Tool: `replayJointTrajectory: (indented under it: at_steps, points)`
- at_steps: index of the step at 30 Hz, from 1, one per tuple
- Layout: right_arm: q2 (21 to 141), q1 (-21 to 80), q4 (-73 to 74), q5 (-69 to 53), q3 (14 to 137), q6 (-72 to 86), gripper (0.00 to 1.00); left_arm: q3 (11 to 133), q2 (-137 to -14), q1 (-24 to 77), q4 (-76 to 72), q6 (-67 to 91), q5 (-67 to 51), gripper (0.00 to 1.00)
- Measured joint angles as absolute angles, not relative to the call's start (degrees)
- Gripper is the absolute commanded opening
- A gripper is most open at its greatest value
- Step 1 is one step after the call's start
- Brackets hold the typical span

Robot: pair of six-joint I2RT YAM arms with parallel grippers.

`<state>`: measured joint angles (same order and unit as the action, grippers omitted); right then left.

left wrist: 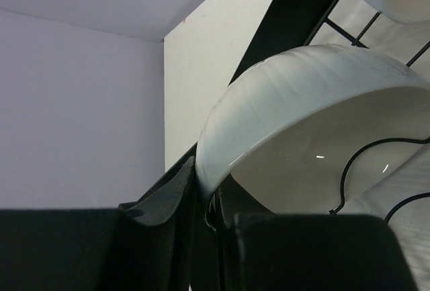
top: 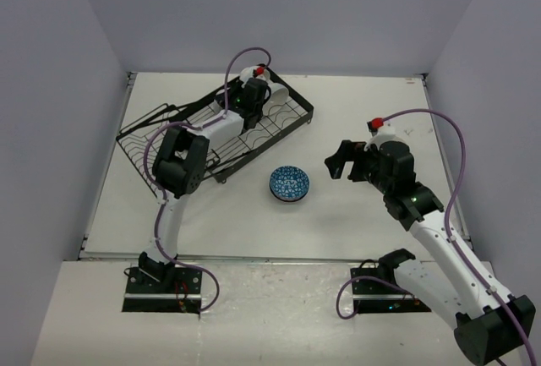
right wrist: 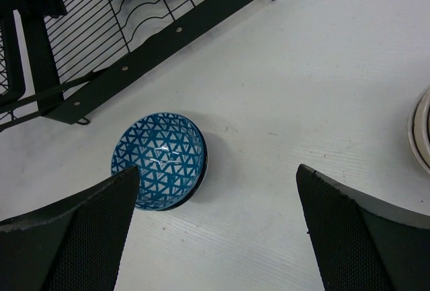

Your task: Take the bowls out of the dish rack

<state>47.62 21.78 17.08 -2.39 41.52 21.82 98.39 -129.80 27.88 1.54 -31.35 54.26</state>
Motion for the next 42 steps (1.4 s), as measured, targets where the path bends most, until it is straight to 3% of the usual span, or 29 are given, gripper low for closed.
replayJointTrajectory:
  at_steps: [3,12,31,42]
  points:
    - [47.6,21.8,17.1,-2.6,41.5,21.8,0.99,98.2,-129.9,27.8,0.4,-32.3,54.5,0.0]
    - [47.6,21.8,17.1,-2.8,41.5,21.6,0.99,97.0,-130.4,28.3,-4.4,-36.0,56.8,0.0]
    - [47.6,21.8,17.1,-2.8,41.5,21.4,0.99,87.8,-133.3,32.8,-50.5,-69.3,67.9,0.0]
    - [47.6,21.8,17.1,-3.2,41.5,21.4,0.99,88.4,-131.0,33.3,-51.8,-70.4,71.1,0.0]
